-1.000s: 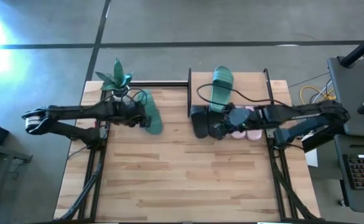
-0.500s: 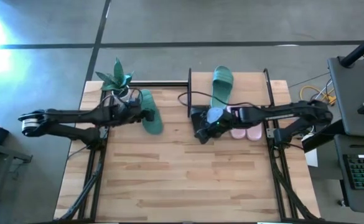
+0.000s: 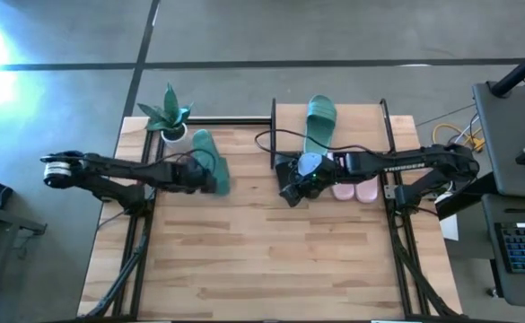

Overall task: Pick and place slides into the shelf
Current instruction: Put the green slide on the shelf

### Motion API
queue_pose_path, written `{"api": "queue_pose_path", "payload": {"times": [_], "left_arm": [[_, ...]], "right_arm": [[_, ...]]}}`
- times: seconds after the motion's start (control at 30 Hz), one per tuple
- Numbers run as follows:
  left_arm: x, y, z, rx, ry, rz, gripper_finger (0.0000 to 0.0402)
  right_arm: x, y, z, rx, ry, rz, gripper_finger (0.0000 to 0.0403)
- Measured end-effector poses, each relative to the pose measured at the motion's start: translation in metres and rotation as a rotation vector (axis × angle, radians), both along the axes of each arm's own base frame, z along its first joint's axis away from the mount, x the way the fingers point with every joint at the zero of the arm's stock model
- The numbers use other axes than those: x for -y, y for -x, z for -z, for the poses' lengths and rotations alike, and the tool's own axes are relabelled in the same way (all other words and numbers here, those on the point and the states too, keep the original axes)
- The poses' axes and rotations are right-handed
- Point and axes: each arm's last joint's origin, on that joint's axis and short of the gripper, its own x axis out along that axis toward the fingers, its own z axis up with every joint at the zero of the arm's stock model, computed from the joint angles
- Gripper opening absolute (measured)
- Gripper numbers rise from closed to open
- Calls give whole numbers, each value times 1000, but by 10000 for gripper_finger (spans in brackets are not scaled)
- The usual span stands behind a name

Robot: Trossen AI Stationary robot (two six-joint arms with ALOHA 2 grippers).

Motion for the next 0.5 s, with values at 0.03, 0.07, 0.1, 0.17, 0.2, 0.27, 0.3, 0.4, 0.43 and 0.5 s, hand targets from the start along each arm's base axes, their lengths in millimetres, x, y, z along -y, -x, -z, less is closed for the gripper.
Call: {"api": "queue_pose_path", "payload": {"times": [0.03,0.07,0.1,0.17,0.2,0.27,0.3,0.4,0.43,0.5], "left_arm": [[3,6,-2,-33,11,-18,209],[7,14,-4,-74,22,-35,209],[10,20,-5,-116,31,-56,209],[15,30,-8,-164,32,-92,209],[17,32,-12,-149,13,-99,209],[18,31,-24,-46,-44,-105,209],[19,29,-30,12,-79,-106,209],[19,22,-54,230,-184,-128,209],[18,20,-63,295,-224,-130,209],[16,17,-78,397,-307,-113,209]], "right_arm": [[0,0,0,1,0,1,107],[1,0,0,1,0,3,107],[2,0,0,1,0,5,107],[3,0,0,1,0,9,107],[4,0,0,0,3,10,108],[7,0,0,1,6,16,109],[9,0,0,3,7,24,109],[20,-1,1,12,-16,31,106],[23,-3,2,22,-36,22,104],[30,-10,6,52,-82,-7,102]]}}
